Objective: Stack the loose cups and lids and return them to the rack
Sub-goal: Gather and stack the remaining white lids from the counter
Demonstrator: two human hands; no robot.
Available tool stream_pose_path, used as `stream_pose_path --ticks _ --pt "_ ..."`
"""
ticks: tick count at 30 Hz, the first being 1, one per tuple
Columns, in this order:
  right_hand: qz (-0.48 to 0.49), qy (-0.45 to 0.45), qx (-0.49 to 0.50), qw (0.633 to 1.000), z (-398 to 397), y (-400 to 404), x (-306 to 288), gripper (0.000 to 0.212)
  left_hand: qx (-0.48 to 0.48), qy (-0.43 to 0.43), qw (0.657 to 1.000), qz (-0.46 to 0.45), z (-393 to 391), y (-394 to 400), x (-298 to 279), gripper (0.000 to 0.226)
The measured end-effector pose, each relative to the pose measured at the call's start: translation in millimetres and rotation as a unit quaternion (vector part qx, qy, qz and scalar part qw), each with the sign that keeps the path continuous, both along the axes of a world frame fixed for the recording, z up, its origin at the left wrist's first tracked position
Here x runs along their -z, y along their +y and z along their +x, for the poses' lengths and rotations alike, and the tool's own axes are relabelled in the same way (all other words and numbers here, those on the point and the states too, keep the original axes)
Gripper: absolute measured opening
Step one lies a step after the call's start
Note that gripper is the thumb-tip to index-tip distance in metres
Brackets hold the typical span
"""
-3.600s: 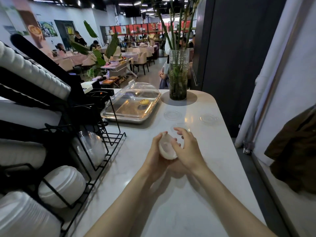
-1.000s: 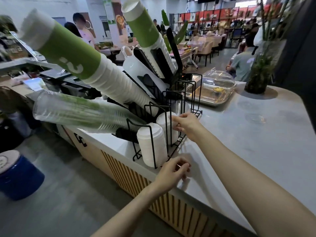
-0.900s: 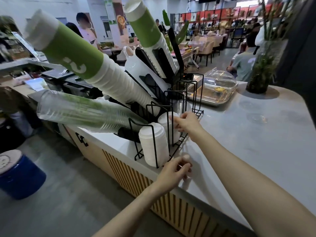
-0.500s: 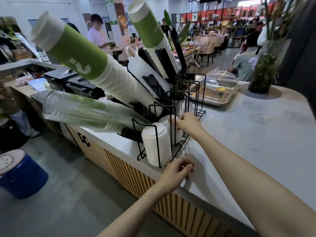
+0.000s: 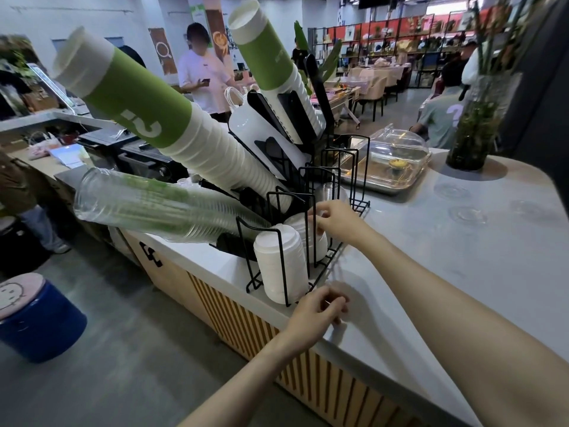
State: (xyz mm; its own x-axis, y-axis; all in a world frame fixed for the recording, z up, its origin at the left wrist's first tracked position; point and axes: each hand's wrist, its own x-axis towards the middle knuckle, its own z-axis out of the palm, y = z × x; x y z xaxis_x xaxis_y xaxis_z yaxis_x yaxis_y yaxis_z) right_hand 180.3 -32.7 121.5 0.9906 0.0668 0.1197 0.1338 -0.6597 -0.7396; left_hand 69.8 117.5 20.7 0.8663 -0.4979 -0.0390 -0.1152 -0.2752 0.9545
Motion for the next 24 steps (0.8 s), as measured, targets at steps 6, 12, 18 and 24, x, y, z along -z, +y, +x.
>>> stream_pose_path --ticks 6,12,18,24 --pt "-0.004 -0.018 -0.01 1.0 -5 -10 7 0.019 -0.012 -0.006 1.0 -0.007 1 -3 1 0.02" --pt "0.01 -0.024 -0.021 0.999 -4 -13 8 0.02 -0.038 0.0 0.999 -0.018 4 -10 3 0.018" --pt "-0.063 0.023 -0.041 0.997 4 -9 6 0.035 -0.046 0.0 0.998 -0.032 5 -12 4 0.015" --pt "-0.049 0.008 -0.053 0.997 0 -14 7 0.037 -0.054 0.004 0.998 -0.034 7 -13 4 0.017"
